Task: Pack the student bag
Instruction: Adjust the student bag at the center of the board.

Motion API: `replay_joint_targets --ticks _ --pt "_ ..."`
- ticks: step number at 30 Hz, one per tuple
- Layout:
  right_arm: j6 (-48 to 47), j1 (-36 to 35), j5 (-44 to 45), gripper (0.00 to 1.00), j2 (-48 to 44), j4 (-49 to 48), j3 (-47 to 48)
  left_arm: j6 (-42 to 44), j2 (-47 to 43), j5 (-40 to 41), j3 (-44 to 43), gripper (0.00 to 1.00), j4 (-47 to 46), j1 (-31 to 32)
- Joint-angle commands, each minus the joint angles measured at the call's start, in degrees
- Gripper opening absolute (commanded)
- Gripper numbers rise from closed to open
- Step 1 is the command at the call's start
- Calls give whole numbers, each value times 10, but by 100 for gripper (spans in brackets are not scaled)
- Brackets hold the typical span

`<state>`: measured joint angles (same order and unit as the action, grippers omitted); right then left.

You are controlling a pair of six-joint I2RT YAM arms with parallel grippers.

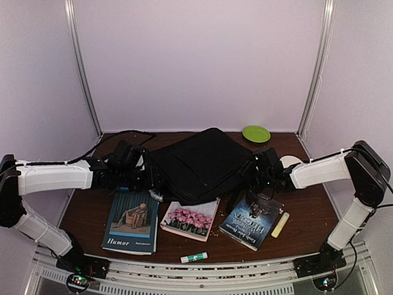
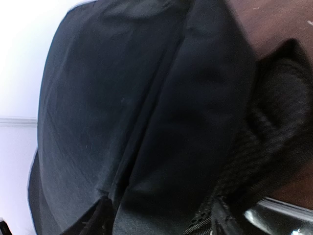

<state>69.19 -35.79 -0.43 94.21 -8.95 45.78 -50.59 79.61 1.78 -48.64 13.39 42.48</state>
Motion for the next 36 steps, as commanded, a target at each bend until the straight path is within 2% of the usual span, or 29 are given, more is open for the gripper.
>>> replay_joint_targets --ticks 1,6,11,21,28,36 --pt "21 0 -35 58 24 -22 21 11 24 -42 -15 54 -59 -28" --pt "15 -6 -44 31 6 -30 17 18 59 -69 -35 48 -76 -37" --pt "-5 -12 -45 0 -42 -13 8 27 101 -87 -64 35 -82 -38" --pt "-38 -34 -14 0 -165 56 -6 54 169 -100 -175 0 -73 -41" --pt "-44 -76 22 0 -216 84 -21 82 202 -100 -258 0 -64 -43" --pt "-14 -128 58 0 -232 66 -107 123 246 -106 -277 0 -83 -37"
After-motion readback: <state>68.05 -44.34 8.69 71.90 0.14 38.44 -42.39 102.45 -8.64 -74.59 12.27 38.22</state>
